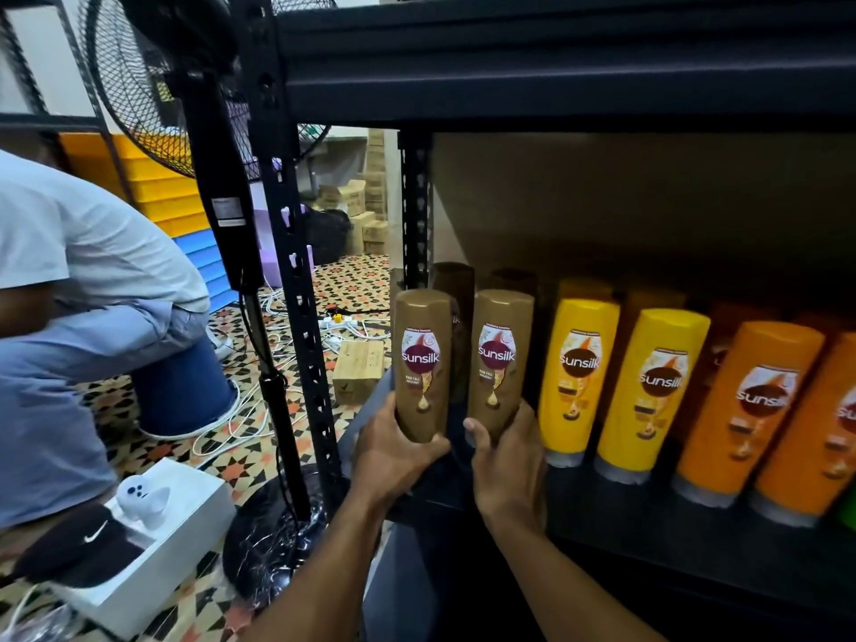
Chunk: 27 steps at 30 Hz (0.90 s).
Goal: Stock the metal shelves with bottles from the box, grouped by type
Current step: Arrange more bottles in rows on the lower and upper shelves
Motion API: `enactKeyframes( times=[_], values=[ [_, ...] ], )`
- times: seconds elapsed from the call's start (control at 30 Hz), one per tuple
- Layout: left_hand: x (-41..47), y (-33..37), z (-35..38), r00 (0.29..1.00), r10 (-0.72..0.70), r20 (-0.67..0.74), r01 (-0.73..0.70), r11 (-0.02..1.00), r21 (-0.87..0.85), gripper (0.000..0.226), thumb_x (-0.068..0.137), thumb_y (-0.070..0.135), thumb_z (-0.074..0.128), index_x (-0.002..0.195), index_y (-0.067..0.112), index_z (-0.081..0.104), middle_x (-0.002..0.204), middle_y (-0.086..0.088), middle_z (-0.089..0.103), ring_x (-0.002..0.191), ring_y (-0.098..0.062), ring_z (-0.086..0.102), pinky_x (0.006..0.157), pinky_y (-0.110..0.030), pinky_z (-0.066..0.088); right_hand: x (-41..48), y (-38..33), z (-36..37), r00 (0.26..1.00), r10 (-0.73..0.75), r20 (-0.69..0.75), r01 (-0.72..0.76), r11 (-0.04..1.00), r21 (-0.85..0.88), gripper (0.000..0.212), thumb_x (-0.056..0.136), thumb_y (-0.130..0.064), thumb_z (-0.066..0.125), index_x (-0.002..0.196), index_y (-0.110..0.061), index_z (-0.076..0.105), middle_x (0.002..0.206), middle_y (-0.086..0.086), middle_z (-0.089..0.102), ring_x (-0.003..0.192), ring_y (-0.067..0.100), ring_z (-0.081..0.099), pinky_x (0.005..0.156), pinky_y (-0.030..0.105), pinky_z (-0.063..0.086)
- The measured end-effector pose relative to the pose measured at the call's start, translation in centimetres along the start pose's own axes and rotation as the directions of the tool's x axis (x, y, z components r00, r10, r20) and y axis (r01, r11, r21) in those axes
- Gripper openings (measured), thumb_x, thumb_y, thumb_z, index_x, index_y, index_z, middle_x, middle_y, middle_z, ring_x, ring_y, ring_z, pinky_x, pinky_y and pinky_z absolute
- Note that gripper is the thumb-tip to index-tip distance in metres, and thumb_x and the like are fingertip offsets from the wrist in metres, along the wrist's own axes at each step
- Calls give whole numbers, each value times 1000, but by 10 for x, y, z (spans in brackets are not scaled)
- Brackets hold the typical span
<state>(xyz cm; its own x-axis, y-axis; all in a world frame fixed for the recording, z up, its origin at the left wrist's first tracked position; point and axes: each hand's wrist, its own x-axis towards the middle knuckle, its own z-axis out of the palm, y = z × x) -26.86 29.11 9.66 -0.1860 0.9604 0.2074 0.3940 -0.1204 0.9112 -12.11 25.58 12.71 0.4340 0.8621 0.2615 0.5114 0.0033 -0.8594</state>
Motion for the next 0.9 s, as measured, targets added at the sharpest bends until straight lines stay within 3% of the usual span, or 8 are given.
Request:
enactKeyframes(
  times=[0.37,0.67,0.9],
  values=[
    [-4,8,-1,998,19,-56,-12,992,125,56,54,55,83,103,45,56,86,21,73,83,-11,73,74,-40,63,2,-1,3,1000,-16,11,17,999,-50,68,93,-42,65,149,-18,34,140,7,52,127,26,52,101,43,49],
    [-7,11,-1,997,35,-69,-24,989,148,58,55,58,81,105,45,55,90,20,73,88,-15,72,77,-42,62,2,1,6,999,-19,29,22,993,-119,81,97,-44,58,159,-14,15,153,10,39,137,28,43,107,41,41],
    [-8,11,-2,996,58,-63,-49,990,131,57,56,51,82,106,43,56,91,18,73,85,-11,72,74,-41,62,3,1,7,1000,-6,7,7,989,-147,77,96,-46,58,157,-13,22,148,11,45,133,29,47,103,42,44]
  ],
)
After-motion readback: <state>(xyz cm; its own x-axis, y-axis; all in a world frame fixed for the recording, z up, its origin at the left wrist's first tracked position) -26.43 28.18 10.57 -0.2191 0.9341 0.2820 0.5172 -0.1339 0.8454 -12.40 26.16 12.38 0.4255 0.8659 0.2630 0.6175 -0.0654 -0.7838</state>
